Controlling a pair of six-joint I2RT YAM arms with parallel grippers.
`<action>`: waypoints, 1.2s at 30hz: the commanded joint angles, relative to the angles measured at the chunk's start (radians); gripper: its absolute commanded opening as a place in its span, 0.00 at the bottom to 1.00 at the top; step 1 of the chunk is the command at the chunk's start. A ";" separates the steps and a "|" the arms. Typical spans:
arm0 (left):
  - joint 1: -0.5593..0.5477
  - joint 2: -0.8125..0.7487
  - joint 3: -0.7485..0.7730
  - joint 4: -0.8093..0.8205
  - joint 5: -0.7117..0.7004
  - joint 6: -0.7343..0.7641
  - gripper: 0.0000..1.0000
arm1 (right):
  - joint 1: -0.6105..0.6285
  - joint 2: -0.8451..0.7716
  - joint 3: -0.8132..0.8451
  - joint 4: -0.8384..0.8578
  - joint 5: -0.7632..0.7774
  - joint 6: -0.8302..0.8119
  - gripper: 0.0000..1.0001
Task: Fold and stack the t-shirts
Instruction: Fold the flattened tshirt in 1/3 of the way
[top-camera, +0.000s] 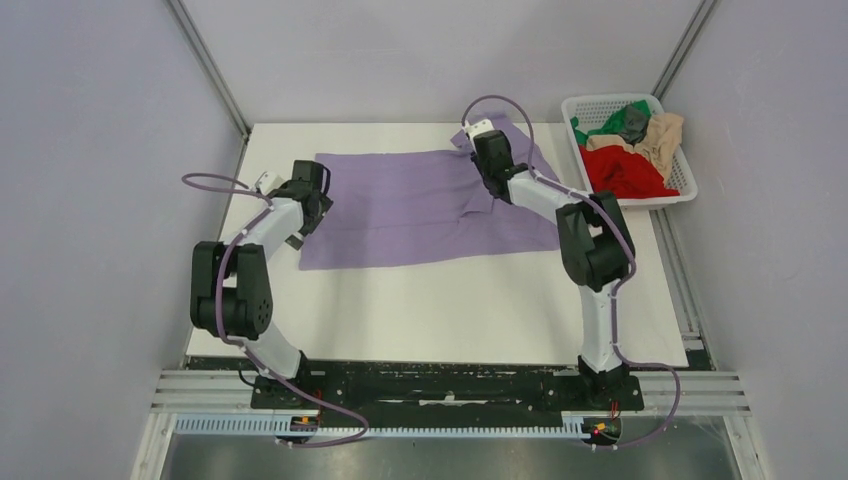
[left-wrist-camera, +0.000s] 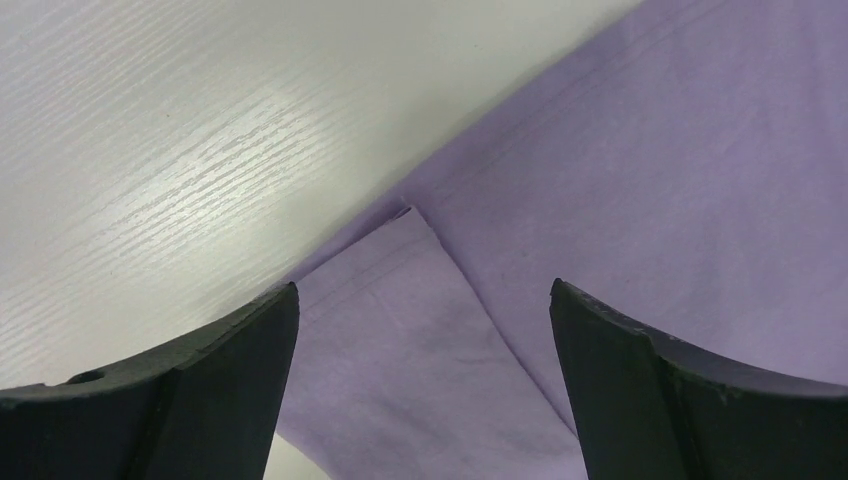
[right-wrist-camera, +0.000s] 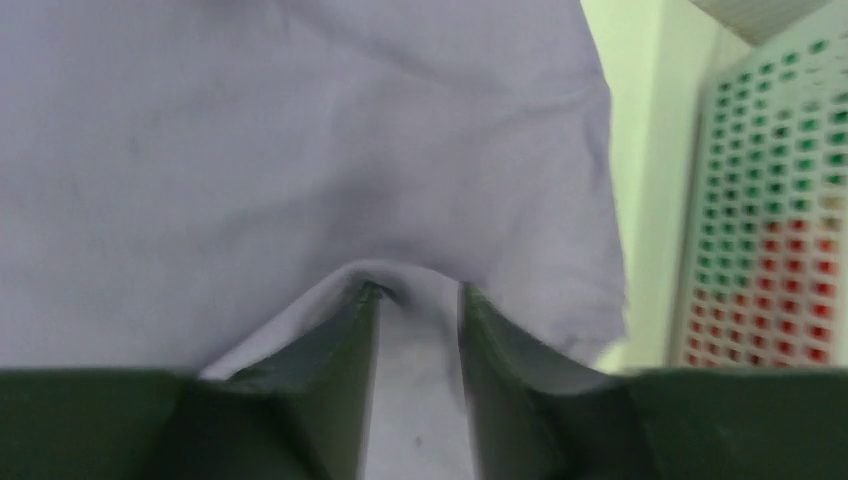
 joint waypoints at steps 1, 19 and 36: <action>0.005 -0.109 0.056 0.028 -0.031 0.050 1.00 | -0.036 0.135 0.277 -0.070 -0.024 0.032 0.54; 0.000 -0.211 -0.123 0.061 0.311 0.164 1.00 | -0.047 -0.242 -0.320 0.066 -0.600 0.437 0.98; 0.000 -0.288 -0.229 -0.037 0.222 0.176 1.00 | -0.019 0.024 -0.088 0.232 -0.709 0.525 0.98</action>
